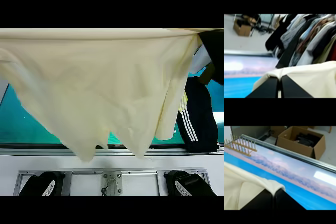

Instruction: Fold the clothes and pants, and hang the long-sleeved shirts on hangers.

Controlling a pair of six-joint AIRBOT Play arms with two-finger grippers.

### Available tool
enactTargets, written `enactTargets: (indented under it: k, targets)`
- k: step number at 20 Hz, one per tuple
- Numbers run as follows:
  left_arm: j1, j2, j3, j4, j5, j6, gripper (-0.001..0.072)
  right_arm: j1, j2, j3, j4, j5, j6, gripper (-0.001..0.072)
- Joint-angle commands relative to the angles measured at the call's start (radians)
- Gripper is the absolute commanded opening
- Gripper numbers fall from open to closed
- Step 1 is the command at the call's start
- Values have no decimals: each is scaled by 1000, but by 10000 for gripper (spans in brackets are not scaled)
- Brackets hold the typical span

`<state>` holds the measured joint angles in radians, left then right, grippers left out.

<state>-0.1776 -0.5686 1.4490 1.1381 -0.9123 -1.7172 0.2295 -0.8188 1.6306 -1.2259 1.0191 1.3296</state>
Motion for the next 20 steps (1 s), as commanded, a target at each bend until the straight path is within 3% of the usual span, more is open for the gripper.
enactTargets:
  k: [1, 6, 9, 10, 11, 12, 13, 14, 15, 18, 20]
  targets:
    - [-5, -145, -1, 19, -67, -2, 7, 1, -140, 0, 98, -27, 10, 6]
    - [-3, -487, -1, 208, -46, -1, 8, 1, -513, 1, 101, -125, 5, 7]
    - [34, -682, -1, 221, 31, -1, 8, 1, -688, 1, 104, -192, 2, 47]
    - [51, -735, -1, 220, 42, -2, 7, -1, -716, 1, 105, -189, 2, 200]
    - [70, -776, -1, 216, 41, -4, 33, -3, -729, 1, 104, -181, 2, 438]
    - [92, -813, -1, 191, 32, -4, 339, -10, -727, 1, 104, -174, 2, 558]
    - [118, -837, -1, 156, 13, -4, 635, -19, -715, 1, 103, -168, 2, 554]
    - [148, -856, -1, 114, -26, -2, 679, -31, -694, 1, 99, -150, 2, 523]
    - [179, -866, -1, 98, -77, 2, 679, -51, -665, 1, 92, -112, 2, 492]
    - [260, -857, -52, 101, -231, 80, 679, -118, -567, -42, 22, 63, 2, 493]
    - [301, -818, -187, 101, -248, 92, 680, -167, -483, -166, -5, 139, 2, 493]
